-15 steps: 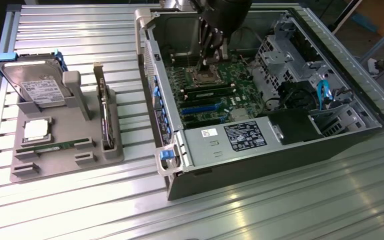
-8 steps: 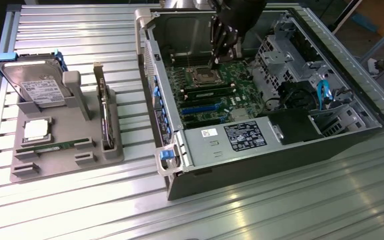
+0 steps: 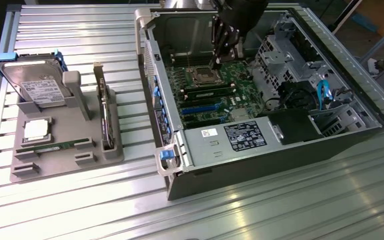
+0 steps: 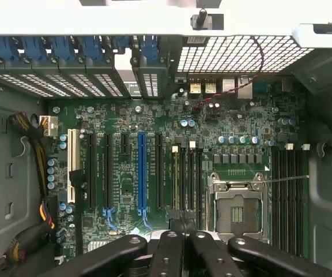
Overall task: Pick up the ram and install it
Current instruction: 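Press down the ram until it locks into place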
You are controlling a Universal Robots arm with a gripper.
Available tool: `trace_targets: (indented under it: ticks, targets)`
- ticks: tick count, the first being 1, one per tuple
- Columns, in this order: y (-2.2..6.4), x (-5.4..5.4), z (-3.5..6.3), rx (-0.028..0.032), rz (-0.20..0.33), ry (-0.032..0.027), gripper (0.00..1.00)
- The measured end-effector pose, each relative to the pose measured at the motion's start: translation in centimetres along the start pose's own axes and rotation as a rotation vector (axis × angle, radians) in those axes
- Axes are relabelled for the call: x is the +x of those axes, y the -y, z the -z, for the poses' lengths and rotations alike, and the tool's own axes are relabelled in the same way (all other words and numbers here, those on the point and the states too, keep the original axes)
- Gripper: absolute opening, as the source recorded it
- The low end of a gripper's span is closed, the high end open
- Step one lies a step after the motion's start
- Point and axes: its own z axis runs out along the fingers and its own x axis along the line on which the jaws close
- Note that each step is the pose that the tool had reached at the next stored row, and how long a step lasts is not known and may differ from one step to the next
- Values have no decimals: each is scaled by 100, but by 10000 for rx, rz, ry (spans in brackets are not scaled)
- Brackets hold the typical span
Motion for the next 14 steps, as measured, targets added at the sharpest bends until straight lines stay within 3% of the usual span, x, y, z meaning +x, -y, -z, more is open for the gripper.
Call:
trace_targets:
  ticks: [2, 3, 4, 6, 14]
  targets:
    - [-12, 1, -1, 54, 2, -2, 11]
    - [-24, 1, -2, 101, 3, -1, 11]
    - [-44, 1, -3, 184, 4, 0, 11]
    - [-55, 0, -5, 242, 5, 2, 11]
    - [-56, 1, 5, 245, 4, 2, 11]
